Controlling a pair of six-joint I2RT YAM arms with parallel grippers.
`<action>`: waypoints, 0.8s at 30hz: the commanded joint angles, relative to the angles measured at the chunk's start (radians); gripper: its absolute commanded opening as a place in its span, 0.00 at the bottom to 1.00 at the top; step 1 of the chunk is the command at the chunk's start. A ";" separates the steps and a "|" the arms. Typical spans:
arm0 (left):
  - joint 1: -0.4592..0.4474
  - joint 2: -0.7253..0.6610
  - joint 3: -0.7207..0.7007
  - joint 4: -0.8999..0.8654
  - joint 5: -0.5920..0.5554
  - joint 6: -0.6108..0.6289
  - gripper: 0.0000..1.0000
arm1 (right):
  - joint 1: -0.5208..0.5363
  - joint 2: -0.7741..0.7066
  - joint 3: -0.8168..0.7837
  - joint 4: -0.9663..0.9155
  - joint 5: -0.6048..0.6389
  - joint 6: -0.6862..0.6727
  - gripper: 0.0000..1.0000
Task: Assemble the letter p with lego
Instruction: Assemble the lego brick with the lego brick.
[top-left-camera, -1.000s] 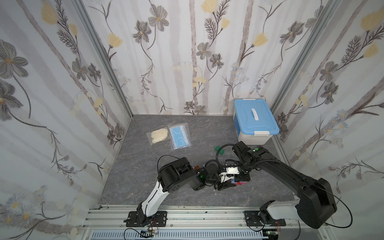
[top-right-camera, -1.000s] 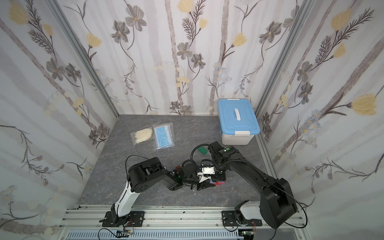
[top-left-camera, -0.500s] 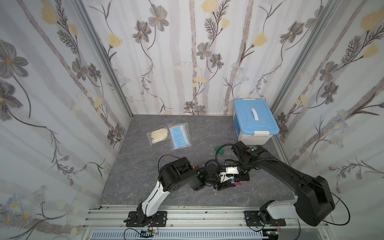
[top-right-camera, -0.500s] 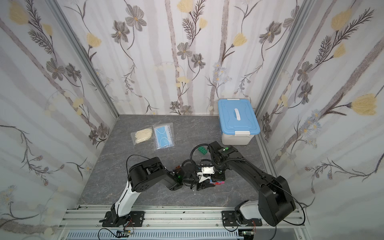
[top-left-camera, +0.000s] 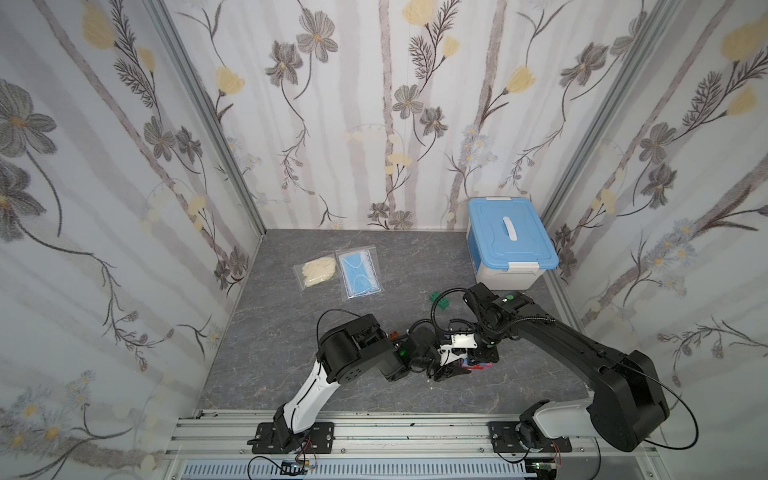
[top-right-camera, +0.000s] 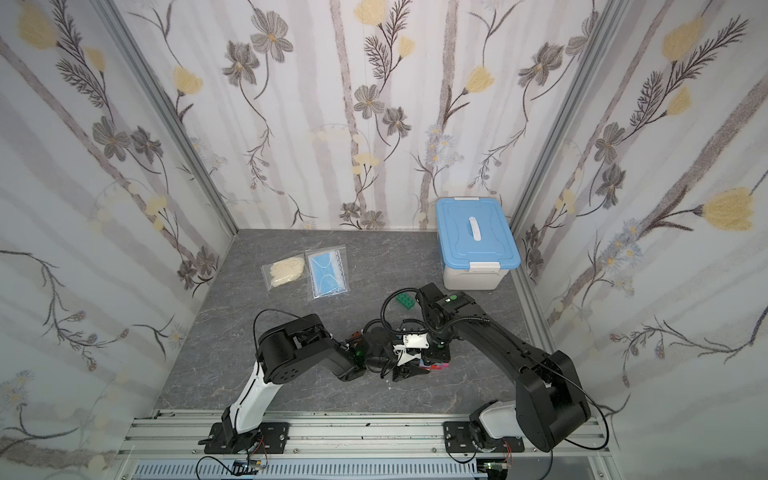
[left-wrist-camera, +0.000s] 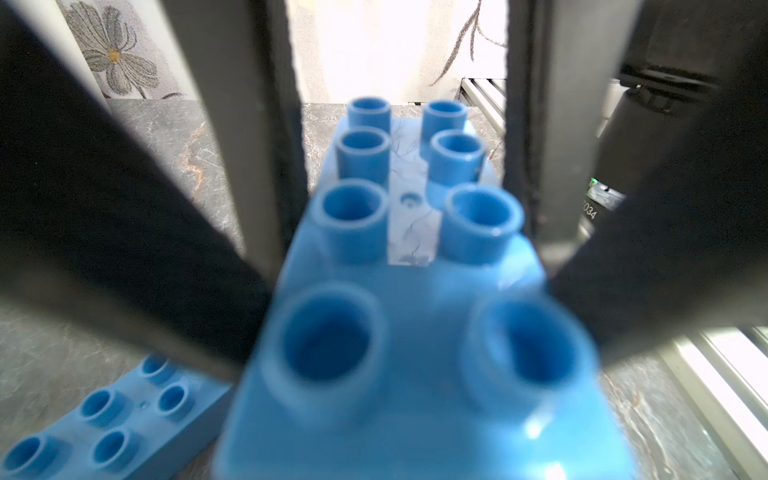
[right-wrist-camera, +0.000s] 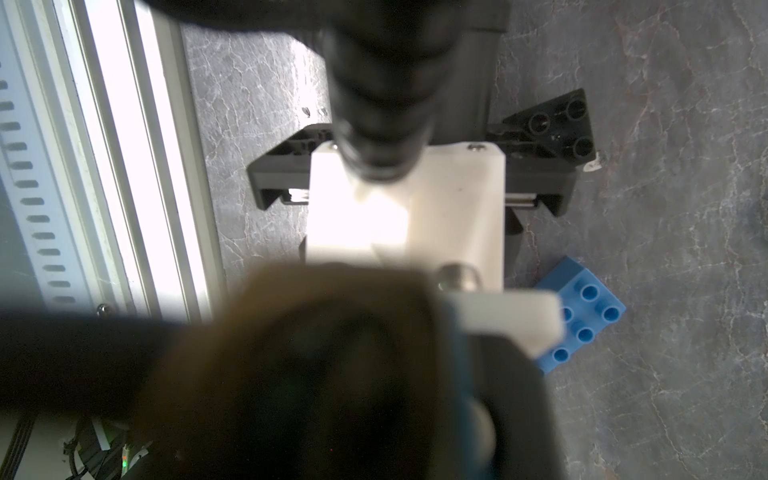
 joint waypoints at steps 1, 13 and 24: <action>-0.003 0.002 0.013 -0.197 -0.091 -0.031 0.15 | 0.015 0.127 -0.051 0.071 0.067 0.000 0.00; -0.003 0.003 0.014 -0.200 -0.091 -0.029 0.13 | -0.018 0.041 0.018 0.051 0.007 0.000 0.41; -0.001 0.004 0.017 -0.202 -0.091 -0.029 0.13 | -0.089 -0.196 0.032 0.118 -0.190 0.014 0.99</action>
